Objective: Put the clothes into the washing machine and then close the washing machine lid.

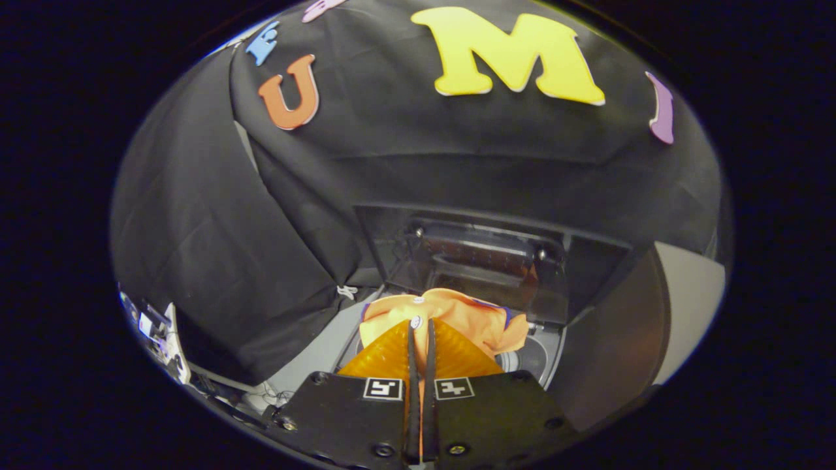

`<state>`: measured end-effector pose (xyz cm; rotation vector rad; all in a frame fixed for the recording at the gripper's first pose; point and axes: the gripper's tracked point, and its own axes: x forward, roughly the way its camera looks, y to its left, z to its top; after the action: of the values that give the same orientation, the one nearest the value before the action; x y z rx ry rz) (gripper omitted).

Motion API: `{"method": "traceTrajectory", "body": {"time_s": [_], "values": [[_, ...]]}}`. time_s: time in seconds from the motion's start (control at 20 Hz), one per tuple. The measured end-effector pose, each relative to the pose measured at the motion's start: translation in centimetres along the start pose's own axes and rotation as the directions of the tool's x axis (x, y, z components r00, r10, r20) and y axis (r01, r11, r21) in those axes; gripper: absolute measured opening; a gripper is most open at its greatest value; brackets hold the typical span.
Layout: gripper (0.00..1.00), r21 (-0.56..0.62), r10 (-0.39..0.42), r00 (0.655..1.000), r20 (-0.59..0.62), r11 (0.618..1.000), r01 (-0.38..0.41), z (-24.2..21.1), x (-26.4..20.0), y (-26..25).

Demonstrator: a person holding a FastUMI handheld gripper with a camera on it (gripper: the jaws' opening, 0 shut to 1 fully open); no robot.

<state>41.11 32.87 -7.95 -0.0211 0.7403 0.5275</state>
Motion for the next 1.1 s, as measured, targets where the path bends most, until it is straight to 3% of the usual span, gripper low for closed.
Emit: {"method": "traceTrajectory", "body": {"time_s": [0.4, 0.55, 1.1], "values": [[0.05, 0.129, -0.1, 0.99, -0.103, 0.985, 0.113, -7.0, 9.3, -2.9], [0.05, 0.187, -0.12, 0.984, -0.132, 0.972, 0.143, -8.4, 10.2, -3.3], [0.05, 0.172, -0.157, 0.974, -0.161, 0.968, 0.184, -9.3, 11.0, -3.7]]}}
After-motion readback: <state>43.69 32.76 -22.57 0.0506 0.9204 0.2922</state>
